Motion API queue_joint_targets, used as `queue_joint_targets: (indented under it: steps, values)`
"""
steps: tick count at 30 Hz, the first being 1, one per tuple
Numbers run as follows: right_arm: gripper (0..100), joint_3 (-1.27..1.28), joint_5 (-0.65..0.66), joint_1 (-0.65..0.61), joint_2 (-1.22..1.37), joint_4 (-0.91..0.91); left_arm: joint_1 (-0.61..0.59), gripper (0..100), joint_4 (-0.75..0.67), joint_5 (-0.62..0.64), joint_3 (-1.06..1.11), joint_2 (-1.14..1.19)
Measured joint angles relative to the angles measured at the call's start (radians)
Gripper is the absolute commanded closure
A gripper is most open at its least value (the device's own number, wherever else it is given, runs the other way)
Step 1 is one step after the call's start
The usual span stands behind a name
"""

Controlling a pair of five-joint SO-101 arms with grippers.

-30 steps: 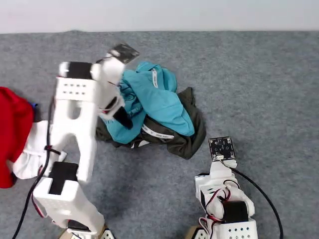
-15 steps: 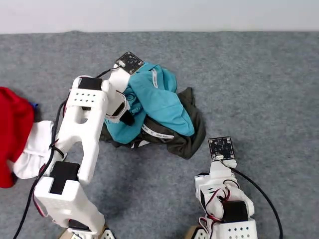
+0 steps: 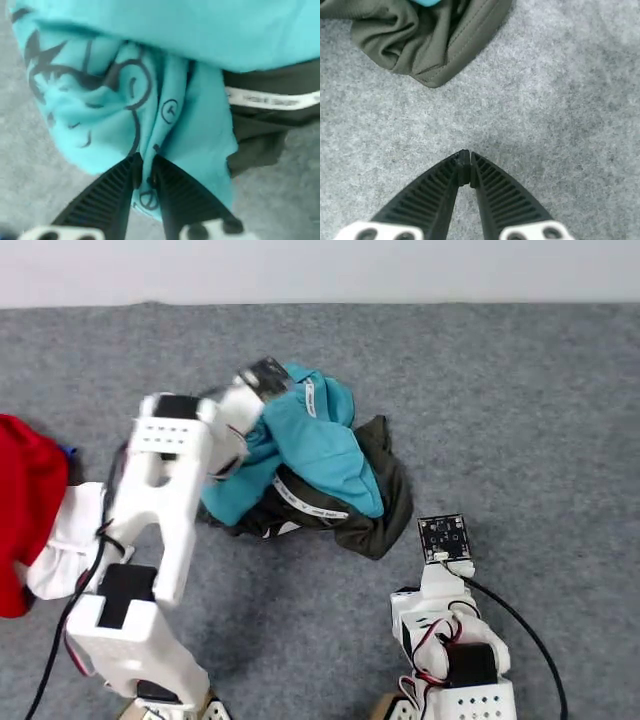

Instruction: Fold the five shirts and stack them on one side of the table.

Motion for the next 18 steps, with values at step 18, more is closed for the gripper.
queue_joint_targets:
  steps: [18]
  values:
    - [99.0, 0.000, 0.000, 0.000, 0.000, 0.000, -0.583, 100, 0.158, 0.123, -0.921, 0.000]
